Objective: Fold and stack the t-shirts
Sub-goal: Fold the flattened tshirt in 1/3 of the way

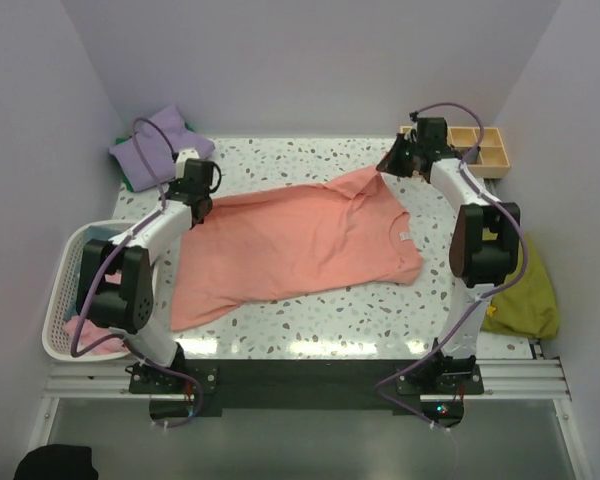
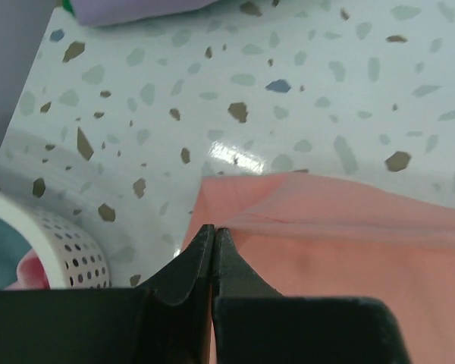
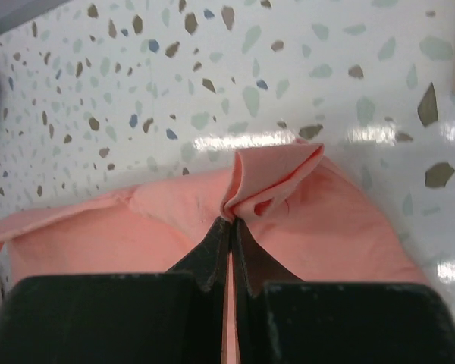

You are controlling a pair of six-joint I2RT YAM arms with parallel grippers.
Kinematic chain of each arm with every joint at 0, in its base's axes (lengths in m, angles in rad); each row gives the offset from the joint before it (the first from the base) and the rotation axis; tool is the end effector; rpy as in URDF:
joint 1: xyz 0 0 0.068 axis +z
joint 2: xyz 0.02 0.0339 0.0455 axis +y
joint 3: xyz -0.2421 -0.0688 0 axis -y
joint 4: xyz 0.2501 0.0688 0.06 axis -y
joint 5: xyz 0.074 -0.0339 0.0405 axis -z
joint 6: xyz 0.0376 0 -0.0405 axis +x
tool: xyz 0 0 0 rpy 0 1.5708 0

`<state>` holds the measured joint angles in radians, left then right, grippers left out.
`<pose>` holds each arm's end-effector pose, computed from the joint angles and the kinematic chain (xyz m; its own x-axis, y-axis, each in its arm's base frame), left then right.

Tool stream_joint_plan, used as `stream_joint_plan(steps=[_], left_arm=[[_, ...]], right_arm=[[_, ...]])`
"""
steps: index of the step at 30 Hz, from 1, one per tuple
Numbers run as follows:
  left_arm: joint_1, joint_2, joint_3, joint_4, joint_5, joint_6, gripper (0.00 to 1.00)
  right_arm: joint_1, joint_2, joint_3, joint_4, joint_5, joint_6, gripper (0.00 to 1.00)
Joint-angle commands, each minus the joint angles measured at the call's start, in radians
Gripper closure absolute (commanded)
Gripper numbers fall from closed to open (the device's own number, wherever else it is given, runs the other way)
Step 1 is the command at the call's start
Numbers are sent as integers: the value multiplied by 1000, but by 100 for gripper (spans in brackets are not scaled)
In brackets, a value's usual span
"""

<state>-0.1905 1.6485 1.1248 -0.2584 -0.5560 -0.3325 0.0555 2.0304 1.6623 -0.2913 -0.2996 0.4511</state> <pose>0.3578 -0.0488 0.2071 -0.5866 -0.1692 -0.7920 -0.4214 0.8989 0.1200 0.4679 0.0371 0.2291 -0.6752 0.3797 -0.6325 0.0094 0.8617 0.5073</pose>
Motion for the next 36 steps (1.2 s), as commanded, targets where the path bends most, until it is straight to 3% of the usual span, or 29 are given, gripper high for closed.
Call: stream_joint_plan(steps=[1,14,30,31,32,35,36], left_arm=[[6,-29,-66,-58,-159,-71,100],[8,36,-71,-116,-251,-135,100],[6,82,-92,-169,-252,-171,100],[6,88,-86,-183,-257,-192,94],[5,99,-80,-195,-269,-203,74],[5,91,-83,-200,-283,-218,39],[5,85,-80,-206,-285,-221,37]], right_arm=[[-5,-137,-125,-3,37,-5,100],[-5,-315,-335,-77,142,-12,100],[9,-361,-522,-138,91,-9,99],[9,-363,-532,-140,94,-8,83],[10,-366,-533,-144,117,-14,60],[10,-401,-520,-137,181,-34,53],[10,-430,-509,-138,195,-37,52]])
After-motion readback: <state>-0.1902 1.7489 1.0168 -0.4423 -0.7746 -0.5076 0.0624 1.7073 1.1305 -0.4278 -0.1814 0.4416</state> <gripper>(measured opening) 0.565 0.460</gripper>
